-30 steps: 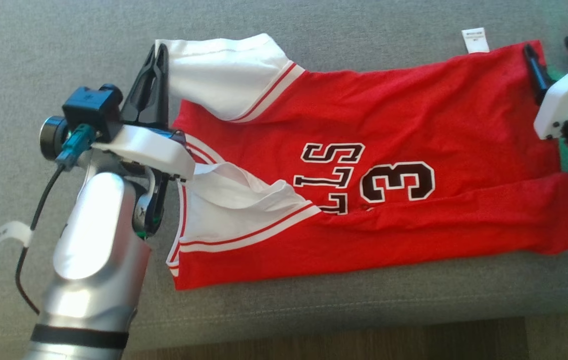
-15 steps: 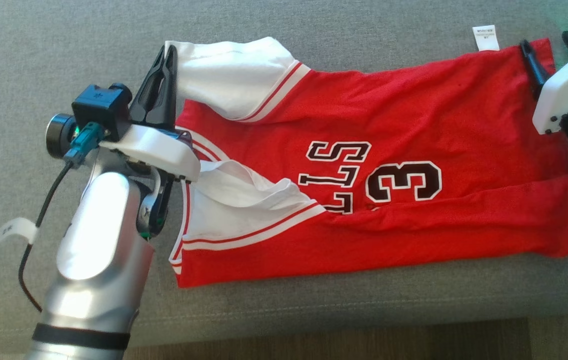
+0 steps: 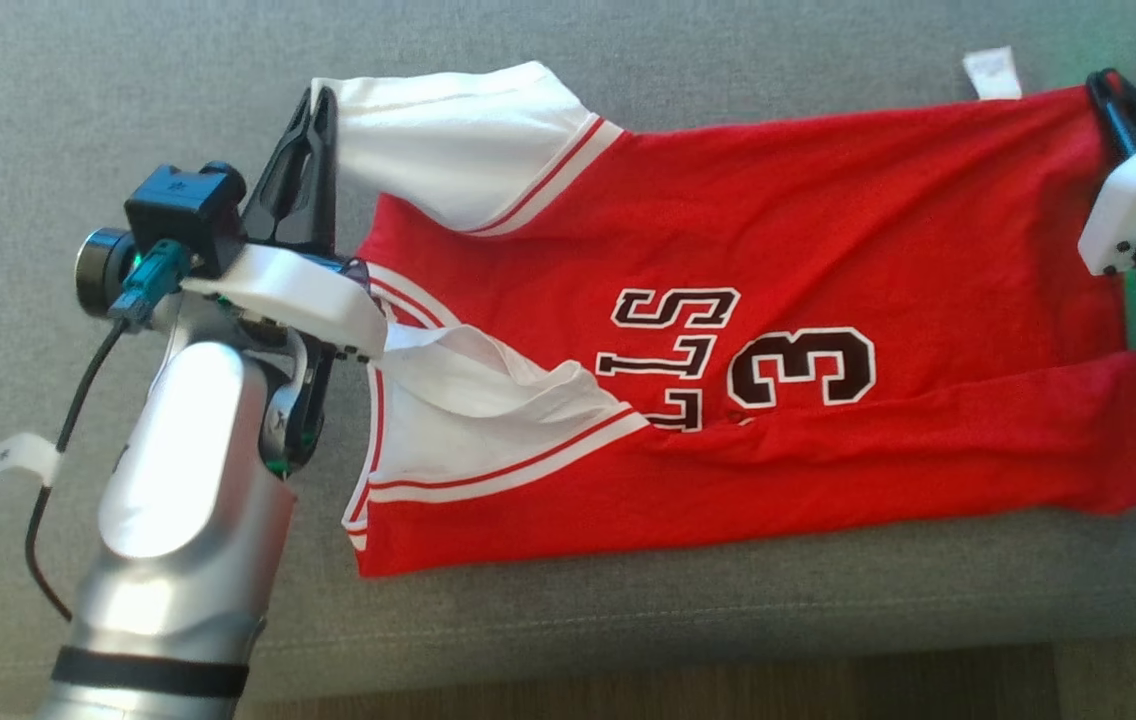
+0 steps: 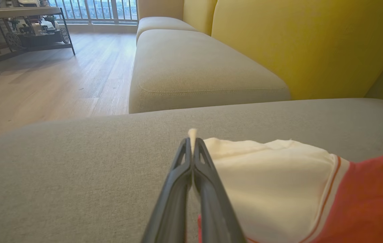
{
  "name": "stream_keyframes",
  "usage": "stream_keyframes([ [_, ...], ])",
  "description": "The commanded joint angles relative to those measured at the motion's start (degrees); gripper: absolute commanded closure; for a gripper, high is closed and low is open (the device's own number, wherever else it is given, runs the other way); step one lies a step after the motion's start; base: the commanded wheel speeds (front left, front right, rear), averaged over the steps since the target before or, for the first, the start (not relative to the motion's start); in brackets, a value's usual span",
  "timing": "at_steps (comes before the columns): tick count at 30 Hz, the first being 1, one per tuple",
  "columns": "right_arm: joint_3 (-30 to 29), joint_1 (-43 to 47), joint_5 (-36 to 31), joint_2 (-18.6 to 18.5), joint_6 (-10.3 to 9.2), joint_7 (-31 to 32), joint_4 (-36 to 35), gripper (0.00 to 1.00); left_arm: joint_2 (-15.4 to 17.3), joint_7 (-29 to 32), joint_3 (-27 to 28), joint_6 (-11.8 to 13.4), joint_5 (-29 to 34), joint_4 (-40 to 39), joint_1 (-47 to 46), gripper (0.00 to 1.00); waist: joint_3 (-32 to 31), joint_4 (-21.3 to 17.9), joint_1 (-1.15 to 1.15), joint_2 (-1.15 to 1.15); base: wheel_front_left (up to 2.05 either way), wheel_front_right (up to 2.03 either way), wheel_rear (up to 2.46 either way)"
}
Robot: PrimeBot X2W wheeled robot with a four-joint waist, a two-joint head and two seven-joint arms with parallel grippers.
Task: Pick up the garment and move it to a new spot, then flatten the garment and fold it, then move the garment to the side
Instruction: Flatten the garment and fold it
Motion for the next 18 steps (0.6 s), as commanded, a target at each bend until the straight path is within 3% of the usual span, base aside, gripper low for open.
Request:
stream_keyframes([
  [1,0.34,0.93,0.76,-0.84,-0.03,-1.53,-1.10,1.00,2.10,-0.65,2.19,0.46,-0.41,-2.05,-0.77,1.00,-1.09,-0.23,0.00,0.00,0.00,0.00,0.00],
  [13,1.36,7.65,9.31,-0.53,-0.03,-4.12,-6.81,1.00,4.07,-0.29,3.27,0.83,-2.18,-4.07,4.20,1.00,-7.41,-1.71,0.00,0.00,0.00,0.00,0.00],
  [18,3.36,12.61,12.72,-2.33,-0.03,-3.53,-9.71,1.00,6.40,1.48,1.10,-0.53,-1.17,-7.53,8.93,1.00,-9.74,-2.06,0.00,0.00,0.00,0.00,0.00],
])
